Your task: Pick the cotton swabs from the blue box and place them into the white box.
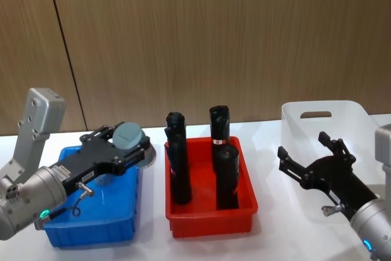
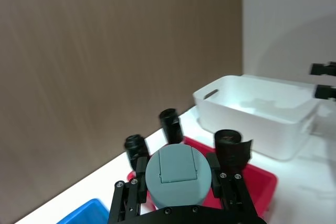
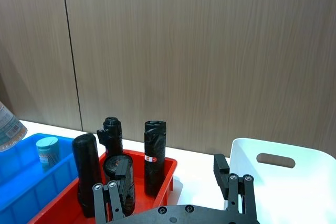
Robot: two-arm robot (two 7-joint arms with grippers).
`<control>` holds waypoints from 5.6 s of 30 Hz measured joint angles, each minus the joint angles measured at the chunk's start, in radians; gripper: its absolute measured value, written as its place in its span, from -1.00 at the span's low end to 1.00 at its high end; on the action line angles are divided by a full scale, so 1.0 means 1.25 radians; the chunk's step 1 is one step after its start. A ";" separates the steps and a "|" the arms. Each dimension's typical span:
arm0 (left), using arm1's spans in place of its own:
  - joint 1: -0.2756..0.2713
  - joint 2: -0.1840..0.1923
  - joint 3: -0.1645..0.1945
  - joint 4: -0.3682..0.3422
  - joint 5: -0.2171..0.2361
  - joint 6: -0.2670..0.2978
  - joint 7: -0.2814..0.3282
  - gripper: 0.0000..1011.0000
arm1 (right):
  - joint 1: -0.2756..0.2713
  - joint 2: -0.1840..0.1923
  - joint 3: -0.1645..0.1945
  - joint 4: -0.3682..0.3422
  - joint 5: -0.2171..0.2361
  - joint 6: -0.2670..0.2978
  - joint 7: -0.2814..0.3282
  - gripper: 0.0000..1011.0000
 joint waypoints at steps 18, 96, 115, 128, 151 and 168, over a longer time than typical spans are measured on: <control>-0.042 -0.006 0.013 0.069 -0.049 -0.031 -0.251 0.33 | 0.000 0.000 0.000 0.000 0.000 0.000 0.000 0.98; -0.086 0.001 0.041 0.119 -0.045 -0.015 -0.454 0.33 | 0.100 0.076 0.007 -0.030 -0.030 0.202 0.410 0.98; -0.086 0.001 0.041 0.119 -0.045 -0.015 -0.454 0.33 | 0.199 0.047 -0.043 0.030 -0.099 0.272 0.582 0.98; -0.086 0.001 0.041 0.119 -0.045 -0.015 -0.454 0.33 | 0.235 0.015 -0.077 0.069 -0.122 0.283 0.614 0.98; -0.086 0.001 0.041 0.119 -0.045 -0.015 -0.454 0.33 | 0.290 -0.043 -0.128 0.123 -0.150 0.293 0.625 0.98; -0.086 0.001 0.041 0.119 -0.045 -0.015 -0.454 0.33 | 0.313 -0.065 -0.153 0.141 -0.156 0.293 0.631 0.98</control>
